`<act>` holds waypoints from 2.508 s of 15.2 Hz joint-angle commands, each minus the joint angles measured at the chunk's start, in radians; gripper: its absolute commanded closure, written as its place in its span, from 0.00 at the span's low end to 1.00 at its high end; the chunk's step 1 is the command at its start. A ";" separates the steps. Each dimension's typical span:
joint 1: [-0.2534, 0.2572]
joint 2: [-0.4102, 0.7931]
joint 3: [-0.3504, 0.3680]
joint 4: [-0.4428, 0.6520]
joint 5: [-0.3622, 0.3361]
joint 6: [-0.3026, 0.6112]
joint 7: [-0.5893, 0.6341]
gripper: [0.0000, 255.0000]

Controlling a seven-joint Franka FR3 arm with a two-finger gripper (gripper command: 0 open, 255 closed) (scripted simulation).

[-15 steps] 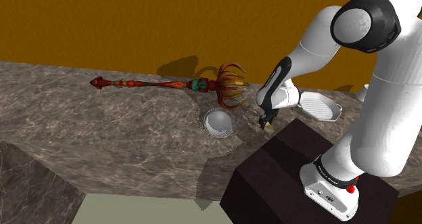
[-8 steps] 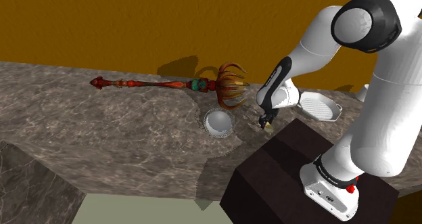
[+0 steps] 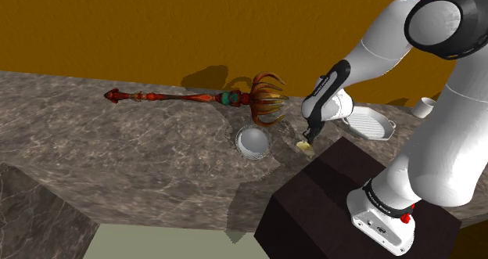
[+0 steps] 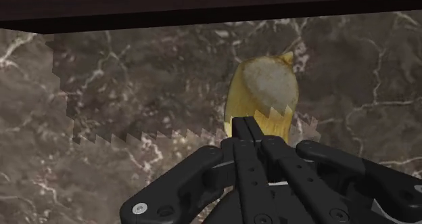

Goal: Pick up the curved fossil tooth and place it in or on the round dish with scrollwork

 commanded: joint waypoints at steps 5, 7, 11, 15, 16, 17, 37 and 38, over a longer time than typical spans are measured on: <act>-0.008 -0.052 0.081 -0.125 0.166 0.127 0.067 0.00; -0.066 -0.008 0.158 -0.111 0.243 0.156 0.008 0.00; -0.185 0.077 0.302 -0.080 0.359 0.219 -0.085 0.00; -0.204 0.089 0.322 -0.075 0.370 0.228 -0.095 0.00; -0.204 0.089 0.322 -0.075 0.370 0.228 -0.095 0.00; -0.204 0.089 0.322 -0.075 0.370 0.228 -0.095 0.00; 0.015 -0.066 0.058 -0.139 0.156 0.125 0.075 1.00; 0.046 -0.090 0.015 -0.147 0.109 0.111 0.109 1.00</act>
